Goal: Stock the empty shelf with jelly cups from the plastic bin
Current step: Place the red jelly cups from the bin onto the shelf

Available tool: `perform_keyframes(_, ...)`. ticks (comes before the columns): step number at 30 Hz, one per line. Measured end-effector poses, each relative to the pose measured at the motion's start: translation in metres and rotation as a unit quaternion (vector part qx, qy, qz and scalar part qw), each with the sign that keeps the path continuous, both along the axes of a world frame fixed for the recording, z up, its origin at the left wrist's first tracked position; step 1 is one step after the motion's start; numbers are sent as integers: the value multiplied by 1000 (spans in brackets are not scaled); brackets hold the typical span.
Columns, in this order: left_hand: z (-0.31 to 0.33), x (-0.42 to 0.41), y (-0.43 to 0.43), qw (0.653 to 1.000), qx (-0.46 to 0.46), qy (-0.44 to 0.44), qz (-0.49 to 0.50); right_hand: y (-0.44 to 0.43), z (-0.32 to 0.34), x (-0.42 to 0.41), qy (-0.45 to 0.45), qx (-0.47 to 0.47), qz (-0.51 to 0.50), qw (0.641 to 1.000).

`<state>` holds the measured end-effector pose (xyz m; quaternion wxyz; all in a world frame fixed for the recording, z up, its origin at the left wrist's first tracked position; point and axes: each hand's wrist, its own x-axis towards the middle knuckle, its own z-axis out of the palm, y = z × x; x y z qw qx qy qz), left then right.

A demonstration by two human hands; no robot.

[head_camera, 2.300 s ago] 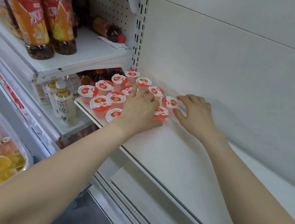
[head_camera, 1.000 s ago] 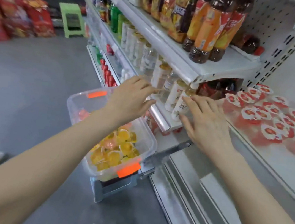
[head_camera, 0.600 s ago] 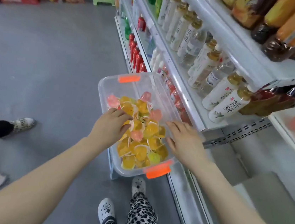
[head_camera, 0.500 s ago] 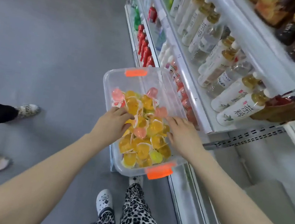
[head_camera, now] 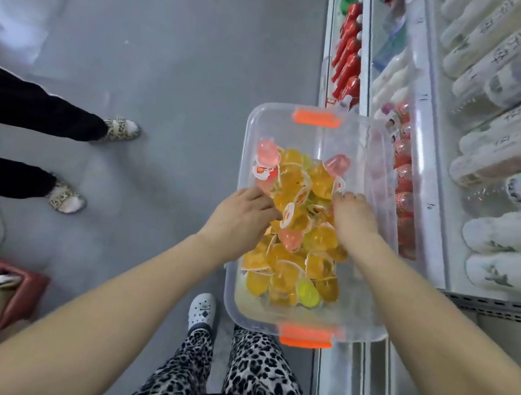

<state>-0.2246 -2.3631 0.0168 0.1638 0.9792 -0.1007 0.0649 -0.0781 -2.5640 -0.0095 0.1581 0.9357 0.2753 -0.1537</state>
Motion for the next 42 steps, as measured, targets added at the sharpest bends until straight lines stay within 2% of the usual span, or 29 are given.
perform_keyframes(5, 6, 2, -2, 998, 59, 31, -16, -1, 16, -17, -42, 13, -11, 999)
perform_keyframes(9, 9, 13, -17, 987, 112, 88, -76, -22, 39, -51, -43, 103, -30, 993)
perform_keyframes(14, 4, 32, -51, 945, 239, 174, -140, -47, 43, -99, -56, 155, -64, 984)
perform_keyframes(21, -11, 39, -67, 918, 309, 151, -198, -52, 41, -131, -56, 194, -165, 966)
perform_keyframes(24, -9, 41, -65, 928, 293, 147, -179, -52, 42, -131, -42, 219, -204, 953)
perform_keyframes(27, -6, 40, -61, 952, 216, 176, -129, -52, 43, -130, -40, 244, -226, 942)
perform_keyframes(31, 1, 37, -56, 967, 140, 199, -79, -50, 43, -133, -53, 221, -185, 956)
perform_keyframes(36, 1, 31, -56, 943, 191, 254, -95, -48, 39, -135, -64, 211, -189, 957)
perform_keyframes(42, -8, 36, -65, 961, 137, 231, -64, -52, 36, -139, -17, 153, -189, 970)
